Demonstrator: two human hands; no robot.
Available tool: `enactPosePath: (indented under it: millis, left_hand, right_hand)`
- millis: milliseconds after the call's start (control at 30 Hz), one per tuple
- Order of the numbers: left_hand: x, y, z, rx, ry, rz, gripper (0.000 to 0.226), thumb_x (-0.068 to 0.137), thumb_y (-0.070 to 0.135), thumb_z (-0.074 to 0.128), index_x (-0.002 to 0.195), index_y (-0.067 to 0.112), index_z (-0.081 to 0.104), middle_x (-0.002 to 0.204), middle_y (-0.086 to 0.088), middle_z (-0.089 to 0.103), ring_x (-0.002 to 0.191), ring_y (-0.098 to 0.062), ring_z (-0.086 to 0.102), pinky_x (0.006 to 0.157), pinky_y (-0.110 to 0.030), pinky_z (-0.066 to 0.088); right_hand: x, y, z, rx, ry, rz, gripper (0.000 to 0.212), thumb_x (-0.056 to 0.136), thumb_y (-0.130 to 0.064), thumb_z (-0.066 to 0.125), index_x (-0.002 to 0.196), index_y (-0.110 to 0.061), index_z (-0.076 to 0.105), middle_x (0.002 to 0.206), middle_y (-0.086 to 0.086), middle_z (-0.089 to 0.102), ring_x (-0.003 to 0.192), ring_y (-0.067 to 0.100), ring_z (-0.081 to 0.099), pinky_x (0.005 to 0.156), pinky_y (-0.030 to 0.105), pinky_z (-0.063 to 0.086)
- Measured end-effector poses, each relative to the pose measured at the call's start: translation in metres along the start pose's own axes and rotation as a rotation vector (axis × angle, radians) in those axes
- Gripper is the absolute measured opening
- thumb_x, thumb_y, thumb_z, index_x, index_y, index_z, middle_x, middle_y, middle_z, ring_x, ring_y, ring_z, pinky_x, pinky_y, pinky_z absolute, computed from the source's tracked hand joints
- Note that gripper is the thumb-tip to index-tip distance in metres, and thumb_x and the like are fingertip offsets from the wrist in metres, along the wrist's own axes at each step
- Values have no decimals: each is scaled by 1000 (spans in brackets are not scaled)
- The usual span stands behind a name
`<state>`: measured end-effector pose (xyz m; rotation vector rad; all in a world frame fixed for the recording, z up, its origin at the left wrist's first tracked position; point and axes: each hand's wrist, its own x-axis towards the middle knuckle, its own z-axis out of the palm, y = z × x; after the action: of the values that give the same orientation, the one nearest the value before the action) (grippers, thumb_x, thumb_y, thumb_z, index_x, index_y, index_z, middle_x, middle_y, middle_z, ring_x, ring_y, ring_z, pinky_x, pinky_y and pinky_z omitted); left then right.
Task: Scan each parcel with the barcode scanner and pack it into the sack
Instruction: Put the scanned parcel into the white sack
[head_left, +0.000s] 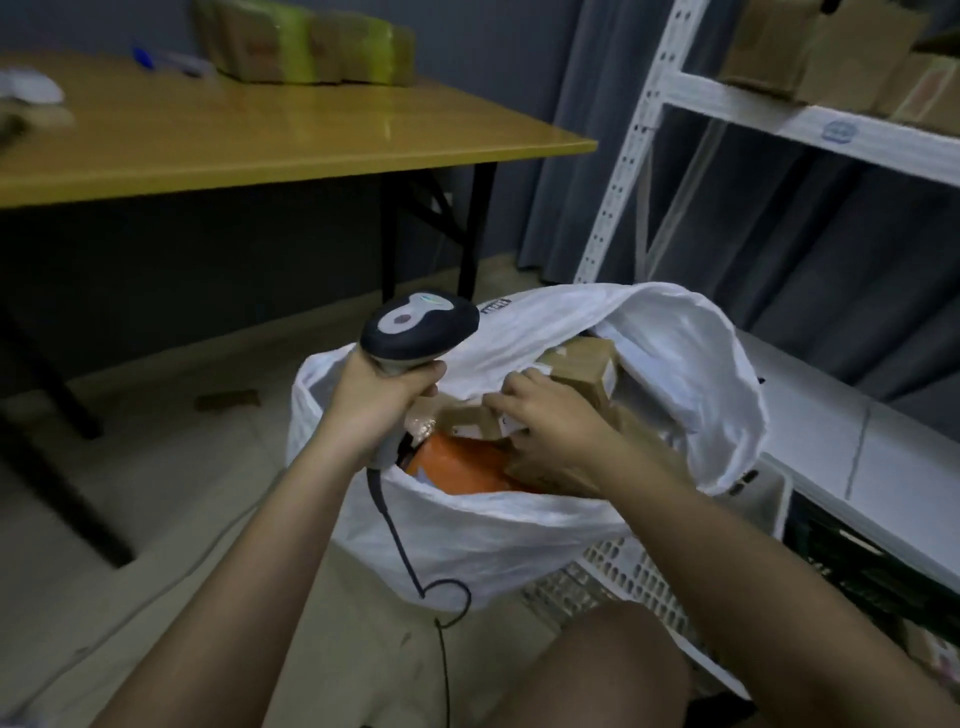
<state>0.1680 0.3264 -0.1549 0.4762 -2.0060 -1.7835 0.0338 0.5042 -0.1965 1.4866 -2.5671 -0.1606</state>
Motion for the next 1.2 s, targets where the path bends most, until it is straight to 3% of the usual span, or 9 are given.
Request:
enactPosePath:
  millis: [100,233,400,567,700,800,900,1033,1200]
  left_hand:
    - [5,-1,-9,21,2,-18,27,83,12,73,106,18,62,81,2,69,61,8,62,52,-4,44]
    - [12,-2,-12,63,31,-25,17,82,15,73,97,14,66,70,4,69,60,6,62,53,-4,44]
    - [19,-2,-11,50,13,-55,15,79,14,75,93,10,69,74,-3,72,75,-13,69,74,-31,54]
    - [19,-3,-10,26,33,-95,31,78,18,77,107,13,66,75,4,73,75,-9,69,71,-28,53]
    - [14,-2,-9,28,53,-80,26,78,16,77,102,16,67,76,1,73,75,-9,69,73,-29,54]
    - [7,1,-7,23,26,-60,35,78,15,77,111,15,65,81,2,73,73,-6,68,63,-19,52]
    - [-4,8,1,24,1,-49,38,79,18,77,114,19,63,90,3,72,82,-7,68,68,-25,49]
    - [-27,27,31,-2,-115,10,27,81,13,75,102,26,62,80,5,71,67,1,65,67,-25,51]
    - [-66,46,99,-3,-336,81,38,76,11,78,111,20,65,99,5,70,89,-6,64,76,-24,50]
  right_hand:
    - [32,22,-15,-45,308,187,47,68,-12,79,112,-14,64,102,14,58,93,32,56,60,30,37]
    - [48,32,-25,176,543,365,42,81,-11,69,121,-13,58,108,11,53,103,27,47,67,35,44]
    - [31,21,9,211,281,136,49,79,-21,70,126,-14,57,112,8,54,104,26,50,78,36,46]
    - [31,14,22,103,80,31,57,80,-26,68,134,-20,52,123,6,50,113,25,44,88,35,41]
    - [40,-2,28,82,-29,226,53,93,-16,56,143,-14,39,135,13,38,121,30,43,89,35,45]
    - [33,-4,26,413,-204,334,68,93,-20,61,152,-22,28,149,7,39,125,27,49,101,39,45]
    - [5,-1,8,541,-128,326,61,93,-16,58,149,-26,36,144,2,49,124,22,52,101,33,44]
    - [-55,8,-22,541,91,365,35,94,-15,56,129,-19,61,130,-7,59,118,10,52,91,10,36]
    - [-158,30,-41,581,363,658,29,92,-13,59,120,-15,67,124,-3,60,113,10,53,94,20,37]
